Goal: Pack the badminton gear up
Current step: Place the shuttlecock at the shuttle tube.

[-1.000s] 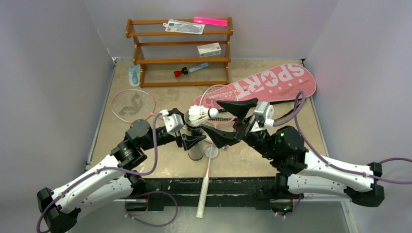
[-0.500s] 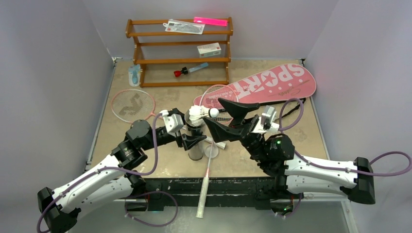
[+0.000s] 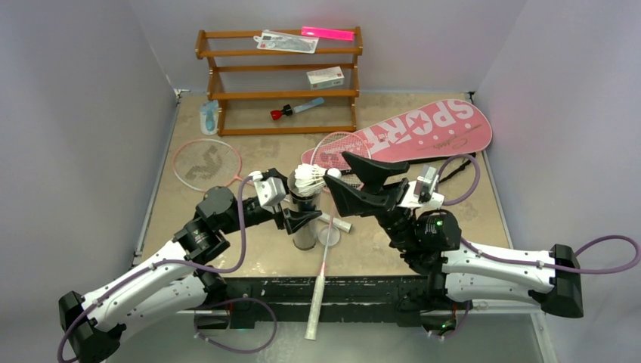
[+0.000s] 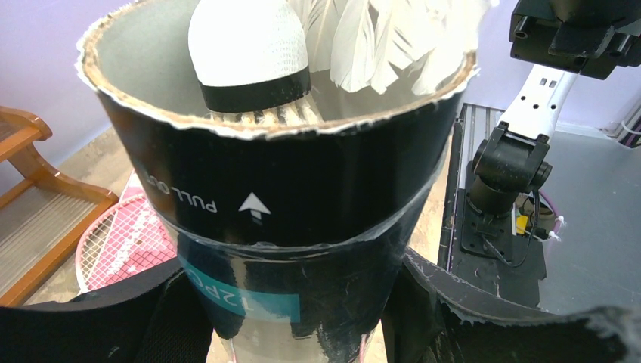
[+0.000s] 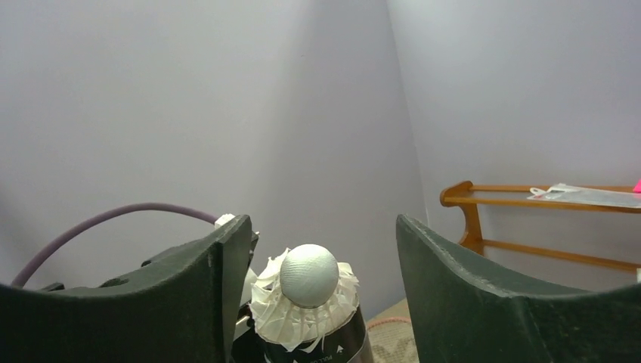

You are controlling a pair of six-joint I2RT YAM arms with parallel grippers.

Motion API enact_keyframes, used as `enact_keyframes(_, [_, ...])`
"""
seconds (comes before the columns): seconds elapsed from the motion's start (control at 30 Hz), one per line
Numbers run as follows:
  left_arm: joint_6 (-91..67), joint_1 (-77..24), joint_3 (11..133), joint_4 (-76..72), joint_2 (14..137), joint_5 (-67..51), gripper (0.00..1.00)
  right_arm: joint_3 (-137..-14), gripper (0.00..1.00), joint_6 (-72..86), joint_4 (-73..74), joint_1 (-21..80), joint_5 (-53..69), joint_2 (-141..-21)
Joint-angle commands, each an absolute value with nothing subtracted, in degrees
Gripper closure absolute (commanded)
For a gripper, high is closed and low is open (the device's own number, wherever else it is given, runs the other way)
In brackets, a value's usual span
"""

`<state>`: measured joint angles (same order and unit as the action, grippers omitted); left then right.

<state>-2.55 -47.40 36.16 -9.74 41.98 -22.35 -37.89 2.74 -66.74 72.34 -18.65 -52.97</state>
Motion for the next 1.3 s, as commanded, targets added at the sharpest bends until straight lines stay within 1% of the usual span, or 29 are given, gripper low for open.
enact_keyframes(0.0, [-3.0,-47.64,35.87,-9.18,42.57,-23.12,0.42,-38.61,0.18,2.27,-68.58,72.51,-19.88,-52.56])
enact_keyframes(0.03, [-2.98,-47.64,35.94,-9.07,42.62,-23.12,0.42,-38.71,0.14,2.4,-68.12,72.51,-19.79,-52.61])
enact_keyframes(0.07, [-2.91,-47.64,36.02,-9.02,42.6,-23.12,0.42,-38.75,0.14,2.53,-67.75,72.51,-19.69,-52.6])
enact_keyframes(0.17, [-2.91,-47.69,36.12,-8.81,42.6,-23.12,0.42,-38.32,0.23,2.96,-67.59,72.51,-19.77,-52.72])
enact_keyframes(0.37, [-3.01,-47.7,36.04,-8.67,42.47,-23.25,0.42,-36.77,0.32,3.19,-68.89,72.51,-19.39,-53.22])
enact_keyframes(0.57, [-2.99,-47.65,36.11,-8.79,42.61,-23.21,0.42,-37.12,0.33,3.07,-69.0,72.51,-18.93,-54.24])
enact_keyframes(0.77, [-3.07,-47.65,36.2,-8.8,42.67,-23.42,0.42,-37.75,0.47,2.9,-69.28,72.48,-18.59,-55.15])
enact_keyframes(0.83, [-2.99,-47.66,36.27,-8.66,42.61,-23.39,0.42,-38.11,0.53,2.9,-69.34,72.5,-18.39,-55.44])
enact_keyframes(0.97, [-2.84,-47.67,36.38,-8.16,42.59,-23.13,0.42,-39.3,0.7,2.63,-68.16,72.51,-18.33,-55.25])
enact_keyframes(1.1, [-2.57,-47.65,36.73,-7.25,42.86,-23.05,0.42,-42.3,0.85,2.33,-61.2,72.49,-17.21,-54.2])
enact_keyframes(1.17, [-2.34,-47.64,36.74,-7.05,42.95,-23.03,0.42,-44.18,0.88,1.44,-57.74,72.51,-17.15,-53.59])
enact_keyframes(1.27, [-2.06,-47.68,36.73,-7.02,42.98,-23.03,0.42,-47.48,0.9,0.34,-51.4,72.47,-16.66,-53.34])
